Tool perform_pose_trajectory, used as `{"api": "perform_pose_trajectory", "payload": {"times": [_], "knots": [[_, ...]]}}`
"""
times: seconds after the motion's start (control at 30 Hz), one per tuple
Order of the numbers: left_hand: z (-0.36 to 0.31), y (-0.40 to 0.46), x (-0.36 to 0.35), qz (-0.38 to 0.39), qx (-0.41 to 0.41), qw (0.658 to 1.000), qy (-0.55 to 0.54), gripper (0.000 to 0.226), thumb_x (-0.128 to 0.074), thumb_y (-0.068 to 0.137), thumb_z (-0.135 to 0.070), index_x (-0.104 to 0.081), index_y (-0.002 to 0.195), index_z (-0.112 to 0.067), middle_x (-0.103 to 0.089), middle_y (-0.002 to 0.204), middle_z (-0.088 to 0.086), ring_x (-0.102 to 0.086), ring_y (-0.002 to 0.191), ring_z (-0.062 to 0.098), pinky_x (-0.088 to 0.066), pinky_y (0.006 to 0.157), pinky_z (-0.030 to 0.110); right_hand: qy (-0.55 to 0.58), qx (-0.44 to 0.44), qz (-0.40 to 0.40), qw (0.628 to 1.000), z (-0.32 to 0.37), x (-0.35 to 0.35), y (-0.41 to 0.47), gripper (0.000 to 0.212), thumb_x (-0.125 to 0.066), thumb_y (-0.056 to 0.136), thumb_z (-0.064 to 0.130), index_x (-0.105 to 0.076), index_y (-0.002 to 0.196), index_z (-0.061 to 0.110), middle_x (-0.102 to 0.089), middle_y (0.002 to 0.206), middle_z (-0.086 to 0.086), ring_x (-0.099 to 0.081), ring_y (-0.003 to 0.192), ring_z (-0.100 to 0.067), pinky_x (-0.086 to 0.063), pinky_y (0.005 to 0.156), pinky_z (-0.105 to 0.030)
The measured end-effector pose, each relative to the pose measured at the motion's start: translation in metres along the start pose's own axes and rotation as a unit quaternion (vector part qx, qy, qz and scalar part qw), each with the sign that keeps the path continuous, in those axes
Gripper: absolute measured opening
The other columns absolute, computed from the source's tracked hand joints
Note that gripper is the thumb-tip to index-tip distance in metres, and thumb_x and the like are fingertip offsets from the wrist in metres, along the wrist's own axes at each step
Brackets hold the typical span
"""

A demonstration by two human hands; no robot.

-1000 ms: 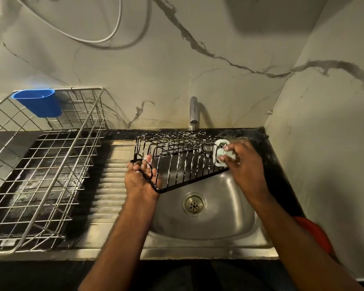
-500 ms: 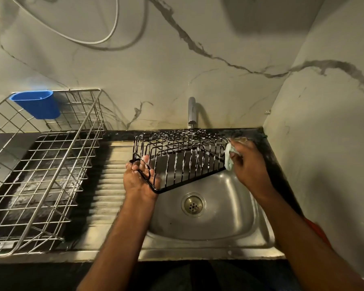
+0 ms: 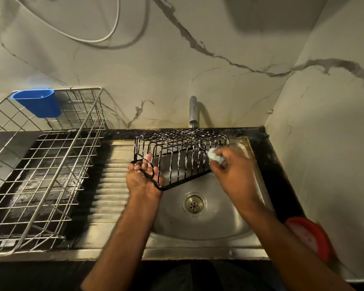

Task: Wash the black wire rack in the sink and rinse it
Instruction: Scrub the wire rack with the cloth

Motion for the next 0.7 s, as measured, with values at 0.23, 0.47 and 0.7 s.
{"api": "perform_pose_trajectory", "payload": {"times": [0.23,0.47,0.7], "knots": [[0.001,0.007,0.001,-0.006,-0.006,1.000,-0.026,0.073,-0.027,0.109,-0.027,-0.041,0.038,-0.018,-0.070,0.053,-0.001,-0.045,0.060,0.011,-0.043,0.076,0.029,-0.003,0.302,0.185,0.935,0.065,-0.028,-0.038,0.034,-0.068,0.091,0.006,-0.060,0.122,0.017,-0.055,0.119,-0.003,-0.062,0.093,-0.016,-0.058,0.070,-0.034],[0.001,0.008,0.005,-0.017,0.012,0.999,-0.026,0.048,-0.027,0.110,-0.031,-0.037,0.064,-0.023,-0.066,0.050,-0.006,-0.050,0.033,0.002,-0.045,0.065,0.016,-0.033,0.202,0.086,0.975,0.037,-0.006,-0.003,0.030,-0.060,0.091,0.003,-0.067,0.117,0.017,-0.058,0.122,-0.002,-0.060,0.095,-0.013,-0.048,0.076,-0.007],[0.000,0.010,0.004,0.015,0.009,1.000,-0.019,0.080,-0.031,0.109,-0.025,-0.046,0.031,-0.017,-0.054,0.040,-0.007,-0.050,0.032,0.000,-0.043,0.052,0.016,-0.005,-0.084,-0.028,0.996,-0.072,0.016,0.037,0.030,-0.065,0.092,0.004,-0.063,0.119,0.016,-0.067,0.113,-0.002,-0.063,0.098,-0.015,-0.047,0.079,-0.013]]}}
Point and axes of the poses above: each hand's wrist, its own y-axis towards the middle knuckle, its own x-axis out of the back of the hand, z = x × y, the point moved 3 cm from there along y, towards the middle knuckle
